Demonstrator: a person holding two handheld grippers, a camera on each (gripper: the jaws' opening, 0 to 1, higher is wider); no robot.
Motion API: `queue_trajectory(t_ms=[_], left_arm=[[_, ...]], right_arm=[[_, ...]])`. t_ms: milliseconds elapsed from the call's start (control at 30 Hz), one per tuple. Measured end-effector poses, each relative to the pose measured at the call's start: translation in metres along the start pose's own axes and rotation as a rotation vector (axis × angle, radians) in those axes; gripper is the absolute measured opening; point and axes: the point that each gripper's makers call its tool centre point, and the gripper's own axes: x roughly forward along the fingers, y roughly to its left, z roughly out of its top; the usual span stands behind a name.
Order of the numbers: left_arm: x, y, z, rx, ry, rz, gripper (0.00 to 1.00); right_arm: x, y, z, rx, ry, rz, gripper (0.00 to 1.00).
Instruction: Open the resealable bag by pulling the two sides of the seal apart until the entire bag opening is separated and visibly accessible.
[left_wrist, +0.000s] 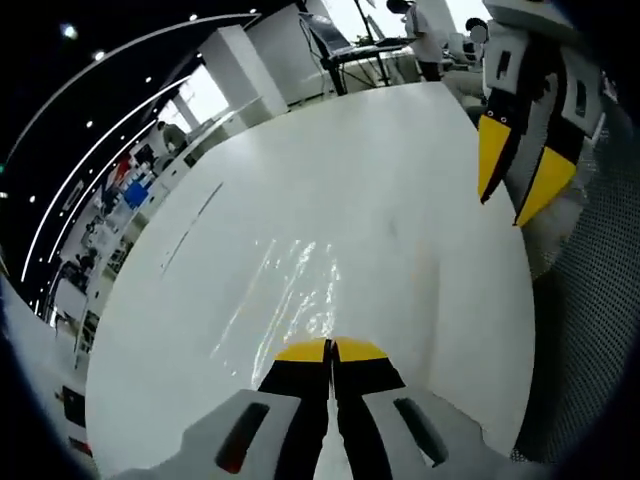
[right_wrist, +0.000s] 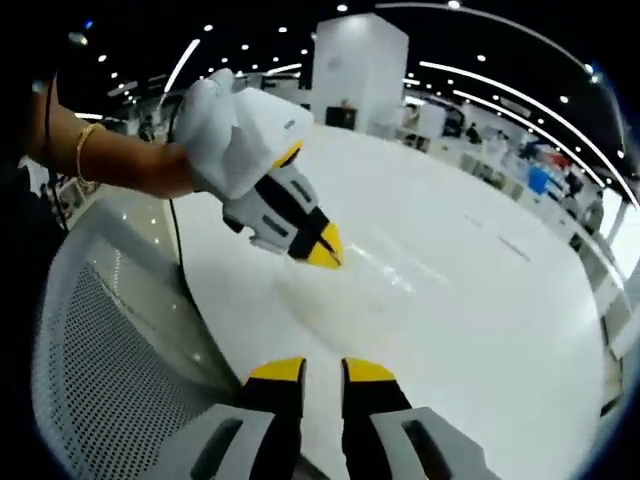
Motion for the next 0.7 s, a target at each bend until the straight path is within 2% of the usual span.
queue_trajectory(t_ms=[167, 367, 500, 567, 700], left_arm=[[0.013, 0.013, 0.001, -0.022, 0.002, 0.006, 0.0], [0.029, 0.024, 0.003, -0.035, 0.009, 0.01, 0.0], [0.039, 0.035, 0.006, -0.035, 0.01, 0.019, 0.0], [0.043, 0.039, 0.009, -0.03, -0.004, 0.024, 0.0], [0.051, 0.043, 0.008, -0.032, 0.007, 0.021, 0.0]], right_arm=[[-0.001, -0.017, -0.006, 0.065, 0.001, -0.026, 0.11], [-0.002, -0.032, -0.005, 0.186, -0.032, -0.044, 0.21], [-0.002, -0.039, -0.004, 0.202, -0.038, -0.056, 0.3], [-0.001, -0.04, -0.006, 0.207, -0.03, -0.056, 0.3], [-0.002, -0.041, -0.006, 0.211, -0.03, -0.055, 0.3]])
